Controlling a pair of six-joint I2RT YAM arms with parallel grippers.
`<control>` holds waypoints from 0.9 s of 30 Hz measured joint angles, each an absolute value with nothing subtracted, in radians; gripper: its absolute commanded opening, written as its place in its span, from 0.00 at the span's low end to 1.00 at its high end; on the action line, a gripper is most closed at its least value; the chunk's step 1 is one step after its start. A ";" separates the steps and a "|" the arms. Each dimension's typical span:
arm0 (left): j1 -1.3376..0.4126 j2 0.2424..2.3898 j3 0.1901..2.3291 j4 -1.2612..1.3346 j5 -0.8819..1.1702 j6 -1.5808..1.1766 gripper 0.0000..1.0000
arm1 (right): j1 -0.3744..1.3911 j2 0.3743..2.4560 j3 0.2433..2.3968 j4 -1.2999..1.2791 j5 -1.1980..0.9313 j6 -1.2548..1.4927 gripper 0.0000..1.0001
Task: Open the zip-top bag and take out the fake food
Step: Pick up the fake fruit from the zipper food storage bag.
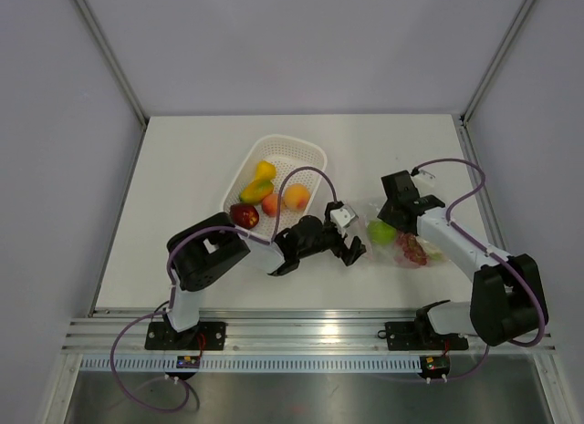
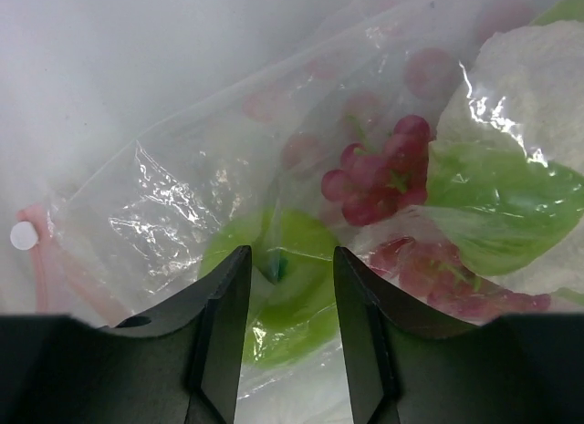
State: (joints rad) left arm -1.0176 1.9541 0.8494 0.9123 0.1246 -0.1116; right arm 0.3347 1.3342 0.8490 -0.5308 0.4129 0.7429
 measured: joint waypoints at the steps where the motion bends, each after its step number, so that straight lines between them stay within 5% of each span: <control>1: -1.020 1.954 0.852 0.910 0.125 -0.107 0.99 | 0.333 1.335 0.841 -0.521 0.401 0.743 0.48; 19: -1.032 1.980 0.905 0.838 0.117 -0.083 0.99 | 0.318 1.360 0.783 -0.411 0.164 0.731 0.48; 27: -1.034 1.996 0.925 0.815 0.117 -0.094 0.99 | 0.317 1.360 0.765 -0.377 0.100 0.722 0.40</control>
